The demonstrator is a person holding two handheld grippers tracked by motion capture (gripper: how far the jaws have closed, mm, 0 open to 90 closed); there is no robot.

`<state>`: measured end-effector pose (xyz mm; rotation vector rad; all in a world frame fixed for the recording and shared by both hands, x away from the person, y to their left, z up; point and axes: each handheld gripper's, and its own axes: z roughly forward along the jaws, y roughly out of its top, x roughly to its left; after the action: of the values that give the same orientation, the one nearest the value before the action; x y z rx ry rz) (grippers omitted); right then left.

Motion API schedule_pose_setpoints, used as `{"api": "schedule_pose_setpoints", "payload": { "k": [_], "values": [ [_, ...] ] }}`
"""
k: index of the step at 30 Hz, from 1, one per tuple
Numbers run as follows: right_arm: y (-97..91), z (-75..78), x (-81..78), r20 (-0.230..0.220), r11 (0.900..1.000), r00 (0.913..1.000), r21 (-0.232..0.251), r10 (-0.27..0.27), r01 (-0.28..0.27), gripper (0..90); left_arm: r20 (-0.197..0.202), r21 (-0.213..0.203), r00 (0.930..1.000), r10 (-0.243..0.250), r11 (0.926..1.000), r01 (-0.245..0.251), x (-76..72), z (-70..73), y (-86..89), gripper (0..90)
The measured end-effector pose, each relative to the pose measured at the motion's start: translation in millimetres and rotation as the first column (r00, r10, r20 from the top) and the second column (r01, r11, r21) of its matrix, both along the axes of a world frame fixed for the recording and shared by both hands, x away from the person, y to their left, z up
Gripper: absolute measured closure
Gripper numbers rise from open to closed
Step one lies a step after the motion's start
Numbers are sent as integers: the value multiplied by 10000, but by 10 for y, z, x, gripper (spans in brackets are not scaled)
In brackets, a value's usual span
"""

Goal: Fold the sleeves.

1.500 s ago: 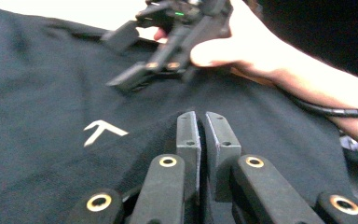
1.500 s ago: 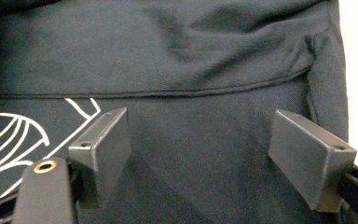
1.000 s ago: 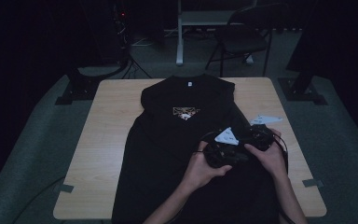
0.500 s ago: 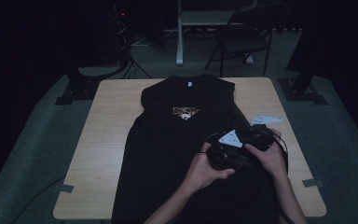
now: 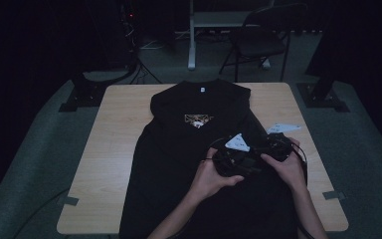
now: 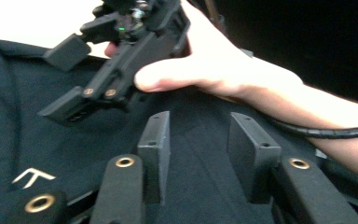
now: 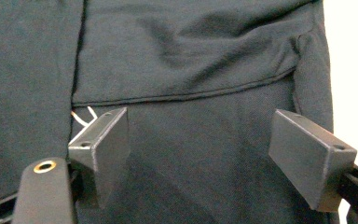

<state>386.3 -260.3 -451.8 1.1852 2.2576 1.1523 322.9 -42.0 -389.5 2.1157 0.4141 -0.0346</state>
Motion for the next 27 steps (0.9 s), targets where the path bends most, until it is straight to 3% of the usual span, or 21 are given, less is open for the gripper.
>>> {"api": "schedule_pose_setpoints", "payload": {
  "k": [5,12,21,27],
  "values": [
    [5,-1,-2,2,10000,10000,-55,23,-23,204,144,-5,9990,426,9991,-426,45,-29,105,529],
    [16,-3,-6,9,9999,10000,-141,50,-49,204,-14,133,9953,963,9953,-963,151,-91,329,438],
    [21,-4,-6,0,9998,10000,-192,66,-66,204,2,143,9800,1990,9799,-1990,287,-100,661,374],
    [23,-4,-7,5,9997,10000,-227,79,-79,204,281,404,9668,2541,9661,-2551,359,-114,855,322]
  ]
}}
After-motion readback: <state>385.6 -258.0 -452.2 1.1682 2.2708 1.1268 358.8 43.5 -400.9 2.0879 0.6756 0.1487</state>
